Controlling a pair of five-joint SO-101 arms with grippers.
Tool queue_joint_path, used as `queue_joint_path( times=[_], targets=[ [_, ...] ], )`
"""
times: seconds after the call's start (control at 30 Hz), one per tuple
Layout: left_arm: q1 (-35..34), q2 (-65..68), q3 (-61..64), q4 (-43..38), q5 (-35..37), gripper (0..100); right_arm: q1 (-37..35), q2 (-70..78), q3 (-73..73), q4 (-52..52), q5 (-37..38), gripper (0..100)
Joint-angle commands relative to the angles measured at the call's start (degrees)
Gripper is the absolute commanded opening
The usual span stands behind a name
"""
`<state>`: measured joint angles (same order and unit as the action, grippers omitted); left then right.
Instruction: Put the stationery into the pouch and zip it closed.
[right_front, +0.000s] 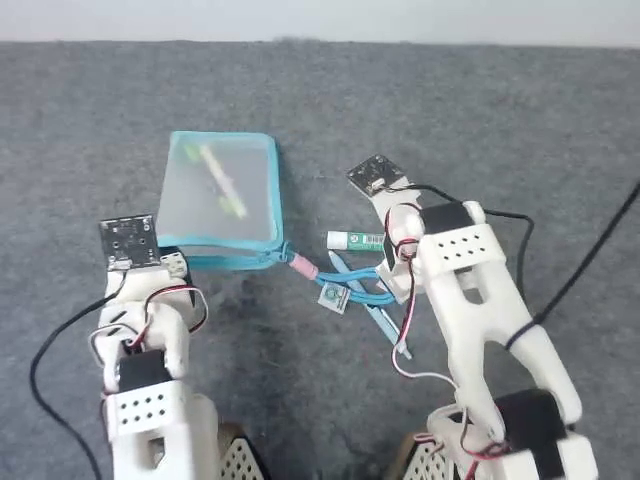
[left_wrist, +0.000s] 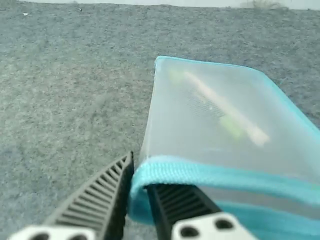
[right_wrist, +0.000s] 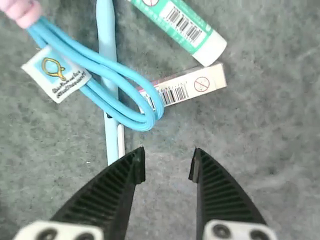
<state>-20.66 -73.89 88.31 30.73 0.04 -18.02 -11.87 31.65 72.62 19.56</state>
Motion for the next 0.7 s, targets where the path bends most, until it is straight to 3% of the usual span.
queue_joint_path(
  times=[0.0,0.17,0.43,0.67],
  targets=[
    [-0.35,0.09,-4.62,-2.20,-0.62,1,-2.33,5.41,-0.35,-4.53,-4.13,15.5],
    [-0.35,0.09,-4.62,-2.02,-0.62,1,-4.26,12.00,-0.44,-11.82,-10.55,15.5],
    [1.93,0.09,-4.53,-1.93,-0.62,1,-4.00,13.14,-0.26,-14.02,-10.64,15.1],
    [2.11,0.09,-4.35,-1.93,-0.62,1,6.99,13.14,-0.26,-13.93,-14.24,15.4]
  ],
)
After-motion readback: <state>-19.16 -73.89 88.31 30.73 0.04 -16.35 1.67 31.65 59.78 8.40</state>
